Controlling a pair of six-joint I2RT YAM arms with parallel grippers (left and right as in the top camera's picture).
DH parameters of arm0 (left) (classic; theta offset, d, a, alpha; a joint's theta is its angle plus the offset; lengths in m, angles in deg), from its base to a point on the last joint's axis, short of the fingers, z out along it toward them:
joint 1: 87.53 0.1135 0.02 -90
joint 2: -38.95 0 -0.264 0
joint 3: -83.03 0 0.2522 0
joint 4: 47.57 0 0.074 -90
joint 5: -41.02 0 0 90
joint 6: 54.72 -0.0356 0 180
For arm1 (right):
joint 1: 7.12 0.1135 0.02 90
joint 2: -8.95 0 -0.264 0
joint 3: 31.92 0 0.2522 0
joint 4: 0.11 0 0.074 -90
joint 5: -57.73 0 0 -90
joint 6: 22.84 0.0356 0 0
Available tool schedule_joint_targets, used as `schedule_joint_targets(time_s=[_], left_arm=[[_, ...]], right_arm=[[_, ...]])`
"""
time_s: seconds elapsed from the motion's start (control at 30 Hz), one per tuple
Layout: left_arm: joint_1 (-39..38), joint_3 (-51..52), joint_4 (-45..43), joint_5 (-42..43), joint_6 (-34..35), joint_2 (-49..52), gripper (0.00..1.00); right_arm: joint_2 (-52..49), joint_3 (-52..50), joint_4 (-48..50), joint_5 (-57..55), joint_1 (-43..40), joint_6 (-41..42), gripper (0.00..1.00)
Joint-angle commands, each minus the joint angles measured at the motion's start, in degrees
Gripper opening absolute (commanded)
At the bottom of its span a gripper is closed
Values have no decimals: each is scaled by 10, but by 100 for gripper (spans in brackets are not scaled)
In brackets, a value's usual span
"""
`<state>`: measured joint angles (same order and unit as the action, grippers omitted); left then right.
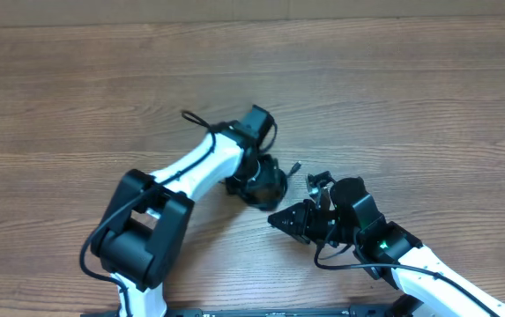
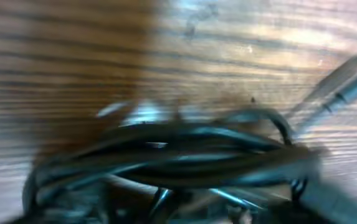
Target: Untangle cables
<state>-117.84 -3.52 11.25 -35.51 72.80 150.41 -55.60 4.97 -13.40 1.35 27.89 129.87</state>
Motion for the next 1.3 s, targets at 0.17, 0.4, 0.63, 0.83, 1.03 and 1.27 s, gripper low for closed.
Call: schedule_joint_targets(time_s=[0.17,0.4,0.63,0.83,1.03,1.27], left_arm=[[45,-66,72,46,-51,12,96],[45,-105,121,36,-73,12,93],[56,-175,186,14,-125,12,41],[40,-177,195,-9,-125,13,4],[21,-171,199,-21,-125,13,4],[-7,-124,188,-60,-113,13,4]], right_arm=[[4,-5,-8,-7,2,-7,5],[4,-5,-8,-12,2,-14,6],[4,-5,-25,-30,2,-15,7],[4,-5,-39,-40,2,-15,7],[4,-5,-39,-40,2,-15,7],[4,-5,-41,-40,2,-16,7]])
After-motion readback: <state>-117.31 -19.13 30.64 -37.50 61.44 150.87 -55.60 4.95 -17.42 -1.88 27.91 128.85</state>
